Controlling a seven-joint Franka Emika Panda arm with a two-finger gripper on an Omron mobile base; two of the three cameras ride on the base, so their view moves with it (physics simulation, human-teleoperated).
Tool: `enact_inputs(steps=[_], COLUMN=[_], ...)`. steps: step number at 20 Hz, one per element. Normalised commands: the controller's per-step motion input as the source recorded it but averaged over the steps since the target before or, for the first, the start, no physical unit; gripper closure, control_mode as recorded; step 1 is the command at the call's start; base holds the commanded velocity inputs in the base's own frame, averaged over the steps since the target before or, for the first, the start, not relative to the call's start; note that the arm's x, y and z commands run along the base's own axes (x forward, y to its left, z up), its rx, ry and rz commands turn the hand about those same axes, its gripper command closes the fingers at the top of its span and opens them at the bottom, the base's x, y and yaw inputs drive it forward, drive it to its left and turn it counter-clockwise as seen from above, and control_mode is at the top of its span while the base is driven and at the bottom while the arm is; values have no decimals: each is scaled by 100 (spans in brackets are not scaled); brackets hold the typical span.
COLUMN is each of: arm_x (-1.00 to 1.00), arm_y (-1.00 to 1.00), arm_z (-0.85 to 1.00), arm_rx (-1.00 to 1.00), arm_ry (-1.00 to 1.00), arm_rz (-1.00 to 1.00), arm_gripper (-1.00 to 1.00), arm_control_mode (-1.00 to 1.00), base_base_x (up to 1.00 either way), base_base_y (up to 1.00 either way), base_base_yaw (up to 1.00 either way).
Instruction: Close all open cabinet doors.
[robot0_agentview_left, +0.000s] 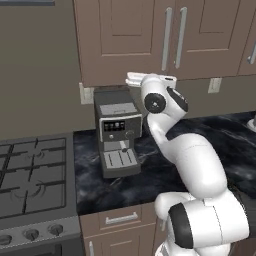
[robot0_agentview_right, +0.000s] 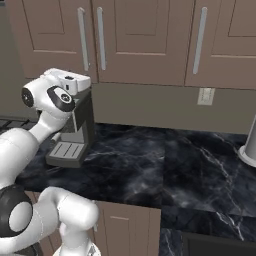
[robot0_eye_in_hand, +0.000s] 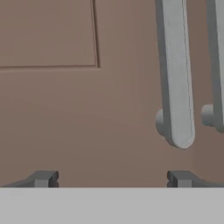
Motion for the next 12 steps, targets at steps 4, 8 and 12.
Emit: enact_inputs(steps=[4, 8, 12], arm_x=[33, 28, 27], arm_y=[-7, -4, -2], arm_z=[0, 0, 0], arm_rx=[0, 0, 0], arm_ry=[0, 0, 0], arm_rz=[3, 3, 3], arm_gripper=[-100, -100, -100], arm_control_mode=[-100, -100, -100], base_base_x=[0, 0, 0], base_base_y=[0, 0, 0], base_base_yaw=[0, 0, 0])
